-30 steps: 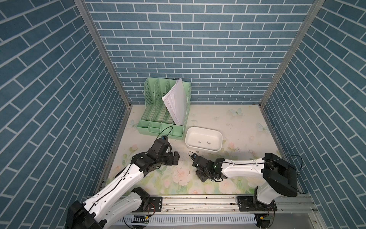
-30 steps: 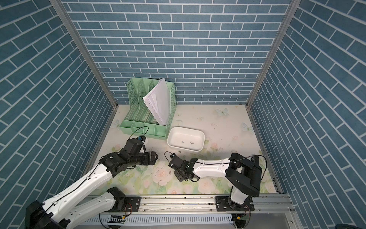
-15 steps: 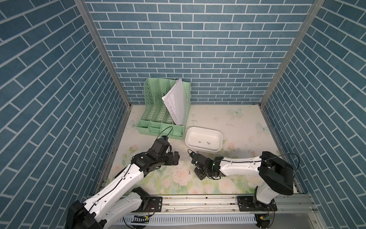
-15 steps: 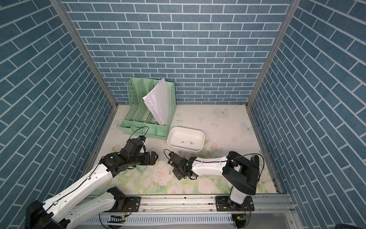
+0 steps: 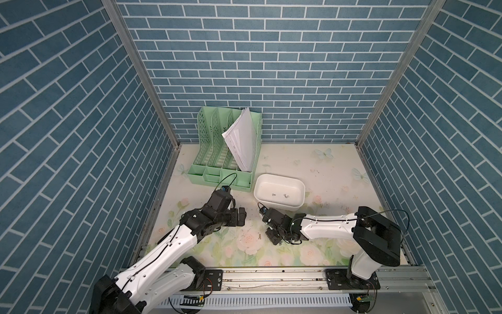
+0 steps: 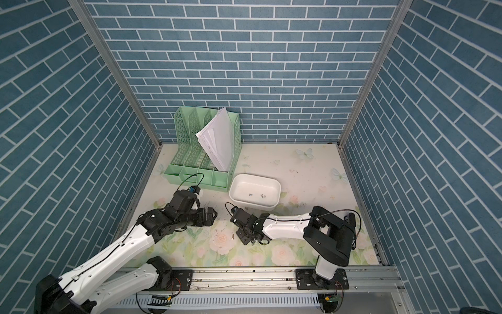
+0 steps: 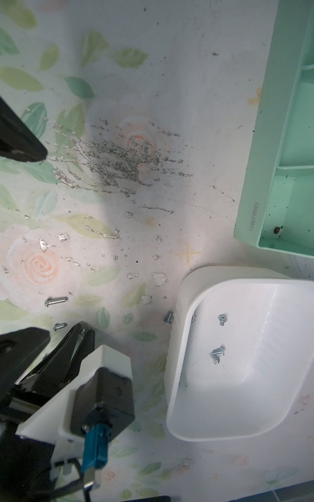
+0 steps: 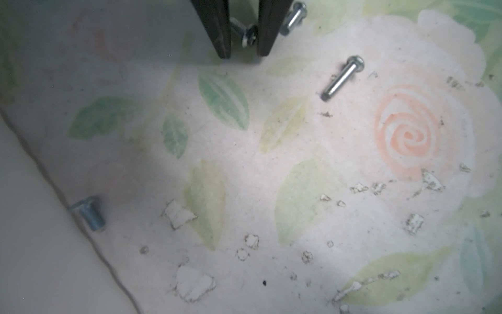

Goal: Put the screws on the desktop into the storage box
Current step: Pick up the screw from the center of the board.

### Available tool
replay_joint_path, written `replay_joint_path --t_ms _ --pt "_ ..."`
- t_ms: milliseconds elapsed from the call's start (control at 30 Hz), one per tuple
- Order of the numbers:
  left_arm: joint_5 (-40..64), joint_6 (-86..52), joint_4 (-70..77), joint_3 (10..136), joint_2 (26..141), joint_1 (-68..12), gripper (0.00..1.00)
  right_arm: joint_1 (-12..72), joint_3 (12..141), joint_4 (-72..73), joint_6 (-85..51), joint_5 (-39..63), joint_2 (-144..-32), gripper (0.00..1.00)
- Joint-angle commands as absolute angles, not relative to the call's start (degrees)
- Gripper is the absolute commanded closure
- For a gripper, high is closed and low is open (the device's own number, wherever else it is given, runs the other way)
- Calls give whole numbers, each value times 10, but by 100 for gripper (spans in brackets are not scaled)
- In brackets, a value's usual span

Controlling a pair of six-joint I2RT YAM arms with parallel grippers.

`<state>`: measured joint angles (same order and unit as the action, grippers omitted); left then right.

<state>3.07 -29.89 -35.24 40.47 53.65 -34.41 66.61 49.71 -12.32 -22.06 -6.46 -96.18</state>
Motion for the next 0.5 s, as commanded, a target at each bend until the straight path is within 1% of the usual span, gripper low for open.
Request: replay_joint_path --t_ms 0,133,467 --pt "33 -292 -351 398 536 -341 0 659 496 -125 -214 -72 -980 83" --pt "33 -292 -351 397 536 -340 0 657 493 -123 -214 -73 -975 88" --pt "34 -293 -350 397 537 -340 0 639 483 -129 -214 -81 -936 93"
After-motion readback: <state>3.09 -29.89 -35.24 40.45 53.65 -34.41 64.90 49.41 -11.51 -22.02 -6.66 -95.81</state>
